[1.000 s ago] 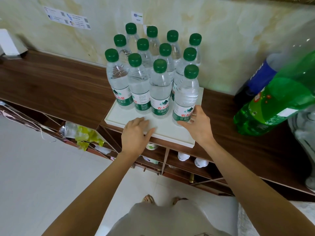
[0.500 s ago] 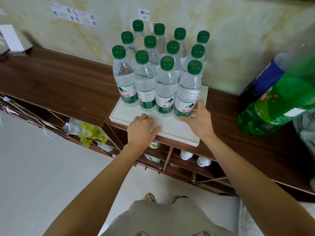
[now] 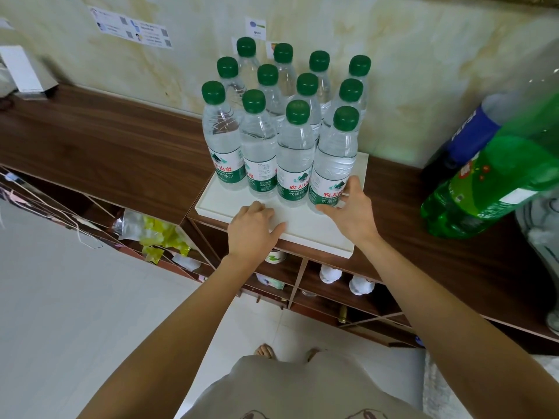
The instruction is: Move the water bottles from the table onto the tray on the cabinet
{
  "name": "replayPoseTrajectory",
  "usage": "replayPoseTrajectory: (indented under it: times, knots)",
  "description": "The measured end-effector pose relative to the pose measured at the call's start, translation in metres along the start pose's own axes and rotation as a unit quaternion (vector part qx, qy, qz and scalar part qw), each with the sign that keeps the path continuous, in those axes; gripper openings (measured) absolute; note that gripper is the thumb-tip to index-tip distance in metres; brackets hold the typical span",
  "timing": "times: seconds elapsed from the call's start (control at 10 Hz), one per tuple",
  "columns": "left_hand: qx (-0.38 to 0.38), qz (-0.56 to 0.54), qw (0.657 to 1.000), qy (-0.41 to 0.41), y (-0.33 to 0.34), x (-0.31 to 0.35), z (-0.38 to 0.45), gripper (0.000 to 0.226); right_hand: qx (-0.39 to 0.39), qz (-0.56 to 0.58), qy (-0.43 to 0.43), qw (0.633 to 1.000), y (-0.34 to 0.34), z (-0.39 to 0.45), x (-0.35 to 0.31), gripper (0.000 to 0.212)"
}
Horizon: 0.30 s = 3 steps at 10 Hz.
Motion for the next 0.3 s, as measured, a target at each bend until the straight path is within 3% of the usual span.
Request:
replayPoseTrajectory:
  times: [0.2,0.3]
  knots:
    - [-0.043,0.023,0.999,0.003,-0.008,0.002,0.003,0.044,-0.052,-0.006,0.022,0.998,-0.005,0.002,-0.005,0.062]
    - [-0.091,-0.023,0.995,-0.025,-0.017,0.000,0.008,0.044,-0.051,-0.006,0.026,0.998,-0.021,0.000,-0.016,0.058]
Point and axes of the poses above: each hand's wrist, its own z-axis towards the middle knuckle, its own y-axis out of the palm, x = y × z, the point moved 1 cm from there along z, towards the middle knuckle, and after that the axes turned 7 degrees about -y, right-handed, at the moved point
